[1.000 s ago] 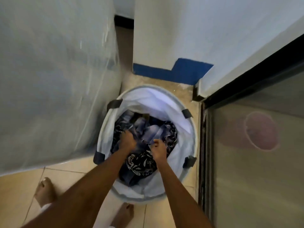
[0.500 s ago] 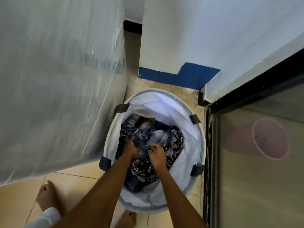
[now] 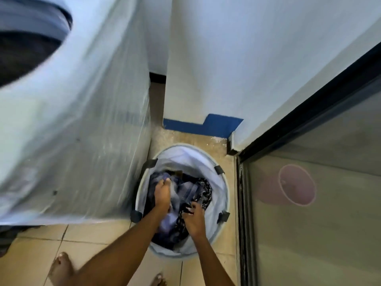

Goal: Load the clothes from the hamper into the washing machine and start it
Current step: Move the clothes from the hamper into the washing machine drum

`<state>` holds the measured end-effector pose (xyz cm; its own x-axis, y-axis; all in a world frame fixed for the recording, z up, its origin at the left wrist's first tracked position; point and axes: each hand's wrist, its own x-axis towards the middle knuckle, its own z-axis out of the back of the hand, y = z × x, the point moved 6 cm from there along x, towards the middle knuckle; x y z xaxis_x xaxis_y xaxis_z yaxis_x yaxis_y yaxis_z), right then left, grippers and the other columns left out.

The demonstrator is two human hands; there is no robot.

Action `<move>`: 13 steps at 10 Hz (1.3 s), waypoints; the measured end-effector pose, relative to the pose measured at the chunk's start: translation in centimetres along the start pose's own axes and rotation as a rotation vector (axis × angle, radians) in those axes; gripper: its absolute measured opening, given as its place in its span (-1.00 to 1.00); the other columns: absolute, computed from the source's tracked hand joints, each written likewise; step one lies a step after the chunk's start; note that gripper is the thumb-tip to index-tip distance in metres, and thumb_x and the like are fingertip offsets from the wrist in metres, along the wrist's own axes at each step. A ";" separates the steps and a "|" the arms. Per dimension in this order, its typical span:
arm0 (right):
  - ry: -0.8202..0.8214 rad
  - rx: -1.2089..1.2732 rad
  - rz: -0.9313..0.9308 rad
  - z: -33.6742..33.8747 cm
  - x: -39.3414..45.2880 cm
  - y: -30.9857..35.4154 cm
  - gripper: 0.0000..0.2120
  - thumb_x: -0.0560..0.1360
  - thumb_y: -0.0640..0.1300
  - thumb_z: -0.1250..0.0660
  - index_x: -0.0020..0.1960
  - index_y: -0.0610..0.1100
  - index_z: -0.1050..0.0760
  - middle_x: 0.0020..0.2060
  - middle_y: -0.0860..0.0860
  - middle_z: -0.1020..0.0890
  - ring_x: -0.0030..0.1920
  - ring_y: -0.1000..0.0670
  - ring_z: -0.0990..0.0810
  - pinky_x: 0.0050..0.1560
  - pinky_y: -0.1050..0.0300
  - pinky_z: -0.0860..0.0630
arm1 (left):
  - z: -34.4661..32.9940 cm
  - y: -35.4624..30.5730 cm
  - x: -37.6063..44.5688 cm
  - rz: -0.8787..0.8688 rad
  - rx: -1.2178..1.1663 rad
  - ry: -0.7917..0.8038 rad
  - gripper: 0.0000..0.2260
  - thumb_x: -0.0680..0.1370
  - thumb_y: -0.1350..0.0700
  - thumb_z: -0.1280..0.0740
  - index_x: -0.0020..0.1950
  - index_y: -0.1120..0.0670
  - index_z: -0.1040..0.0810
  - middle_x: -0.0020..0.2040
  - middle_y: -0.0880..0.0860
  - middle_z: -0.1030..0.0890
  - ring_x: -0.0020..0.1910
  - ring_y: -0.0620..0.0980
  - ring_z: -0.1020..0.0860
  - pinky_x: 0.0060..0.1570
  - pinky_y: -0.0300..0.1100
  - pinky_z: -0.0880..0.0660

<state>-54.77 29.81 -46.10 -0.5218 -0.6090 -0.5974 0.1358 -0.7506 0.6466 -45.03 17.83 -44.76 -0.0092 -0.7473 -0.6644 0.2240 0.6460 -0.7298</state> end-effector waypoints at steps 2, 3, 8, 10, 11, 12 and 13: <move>0.023 0.096 0.170 6.9 -5.6 10.2 -0.24 0.41 -0.10 -0.45 0.48 -0.05 -0.12 0.39 -0.02 -0.36 0.34 -0.06 -0.42 0.29 0.09 -0.41 | -1.2 -16.1 -11.3 -0.027 0.049 0.542 -0.87 0.59 0.14 -0.23 -0.13 0.10 -0.51 -0.18 0.04 -0.53 -0.16 -0.02 -0.48 -0.18 -0.30 -0.45; 0.061 0.156 0.197 11.6 -11.6 17.7 -0.47 0.43 -0.11 -0.44 0.31 -0.02 -0.29 0.03 0.11 -0.54 -0.03 0.10 -0.55 -0.06 0.22 -0.51 | -1.6 -24.4 -16.7 -0.052 0.283 0.776 -0.81 0.52 0.03 -0.27 -0.12 0.16 -0.52 -0.13 0.12 -0.56 -0.14 0.03 -0.49 -0.02 -0.15 -0.45; -0.428 0.582 0.698 35.4 -28.6 49.2 -0.91 0.49 -0.16 -0.25 -0.11 -0.12 -0.52 -0.28 0.03 -0.58 -0.24 0.02 -0.54 -0.18 0.13 -0.46 | 7.3 -49.4 -31.7 -0.724 0.299 0.613 -0.63 0.56 -0.21 -0.15 0.12 0.06 -0.44 -0.02 0.07 -0.56 -0.06 0.03 -0.56 -0.07 -0.10 -0.55; -0.386 0.504 0.901 39.6 -34.4 58.0 -0.86 0.45 -0.25 -0.33 -0.03 -0.14 -0.41 -0.09 -0.16 -0.56 -0.21 -0.09 -0.61 -0.42 0.17 -0.57 | 9.2 -54.6 -35.1 -0.792 0.099 0.613 -0.40 0.52 -0.36 -0.07 0.44 -0.04 -0.26 0.37 0.08 -0.41 0.28 0.09 -0.43 0.23 0.08 -0.42; -0.245 0.510 0.924 38.4 -34.9 59.5 -0.80 0.47 -0.29 -0.35 0.03 -0.19 -0.37 -0.09 -0.19 -0.55 -0.22 -0.10 -0.60 -0.39 0.20 -0.61 | 8.6 -56.9 -38.2 -0.820 -0.092 0.839 -0.49 0.56 -0.29 -0.05 0.40 -0.06 -0.37 0.28 0.01 -0.53 0.25 0.03 -0.50 0.25 0.04 -0.44; -0.087 0.337 0.905 36.2 -34.6 59.4 -0.79 0.48 -0.24 -0.35 0.10 -0.21 -0.47 -0.13 -0.14 -0.60 -0.22 -0.03 -0.59 -0.26 0.20 -0.57 | 8.6 -57.9 -40.4 -0.898 -0.032 0.855 -0.68 0.61 -0.03 -0.19 0.26 0.12 -0.48 0.09 0.07 -0.63 0.14 0.05 -0.58 0.11 -0.19 -0.53; -0.114 0.331 0.871 35.3 -33.7 58.6 -0.86 0.47 -0.22 -0.39 0.02 -0.21 -0.53 -0.26 -0.09 -0.60 -0.26 -0.02 -0.57 -0.32 0.23 -0.56 | 9.7 -58.1 -39.3 -0.974 -0.037 0.571 -0.79 0.58 0.16 -0.26 0.18 0.22 -0.51 -0.03 0.09 -0.61 -0.04 0.05 -0.59 -0.14 -0.34 -0.56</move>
<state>-58.94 15.42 28.65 -0.4312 -0.8800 0.1993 0.2799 0.0795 0.9567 -48.23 8.15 25.31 -0.6101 -0.7609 0.2208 -0.1511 -0.1618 -0.9752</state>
